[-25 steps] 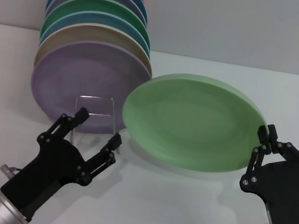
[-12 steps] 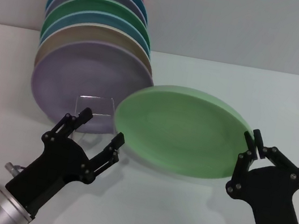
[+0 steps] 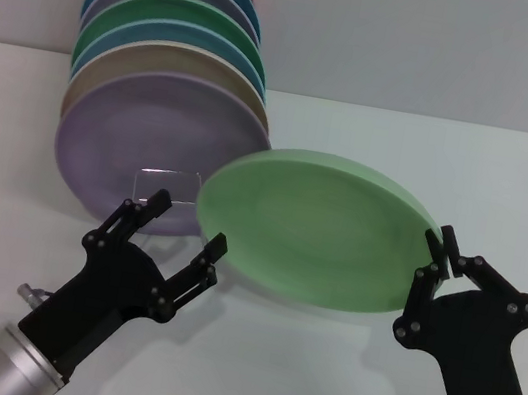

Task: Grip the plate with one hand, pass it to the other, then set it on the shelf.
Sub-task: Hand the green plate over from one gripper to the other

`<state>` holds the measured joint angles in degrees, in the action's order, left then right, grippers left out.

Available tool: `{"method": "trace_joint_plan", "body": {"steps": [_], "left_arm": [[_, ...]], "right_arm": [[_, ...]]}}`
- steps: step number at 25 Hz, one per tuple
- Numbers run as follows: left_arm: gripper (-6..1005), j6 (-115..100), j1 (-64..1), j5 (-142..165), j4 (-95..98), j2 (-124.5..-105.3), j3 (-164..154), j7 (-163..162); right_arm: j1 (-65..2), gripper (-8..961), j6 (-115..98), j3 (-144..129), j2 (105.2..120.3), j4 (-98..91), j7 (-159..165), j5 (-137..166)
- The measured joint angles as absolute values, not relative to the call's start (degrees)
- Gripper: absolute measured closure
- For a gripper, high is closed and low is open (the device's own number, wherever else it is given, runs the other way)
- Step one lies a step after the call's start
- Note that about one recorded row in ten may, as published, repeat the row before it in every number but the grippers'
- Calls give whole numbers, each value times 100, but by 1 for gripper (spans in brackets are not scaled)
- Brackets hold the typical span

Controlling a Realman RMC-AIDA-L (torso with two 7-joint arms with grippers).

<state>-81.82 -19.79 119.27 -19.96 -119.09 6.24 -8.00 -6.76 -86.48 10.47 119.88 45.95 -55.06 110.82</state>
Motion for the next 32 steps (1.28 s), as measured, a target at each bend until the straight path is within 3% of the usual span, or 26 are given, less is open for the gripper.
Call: {"method": "trace_joint_plan", "body": {"steps": [20,31,32], "left_arm": [[262,-7973,-2111,11889,-2060,-11909,729,-800],[729,-7969,-2121,11883,-2066,-11909,729,-800],[730,-7969,-2121,11883,-2066,-11909,729,-799]], "right_arm": [[-834,909,-8639,984,11983,4543,-5458,11113],[-861,907,-8639,926,11970,4540,-5454,11118],[-864,907,-8639,925,11970,4537,-5453,11114]]}}
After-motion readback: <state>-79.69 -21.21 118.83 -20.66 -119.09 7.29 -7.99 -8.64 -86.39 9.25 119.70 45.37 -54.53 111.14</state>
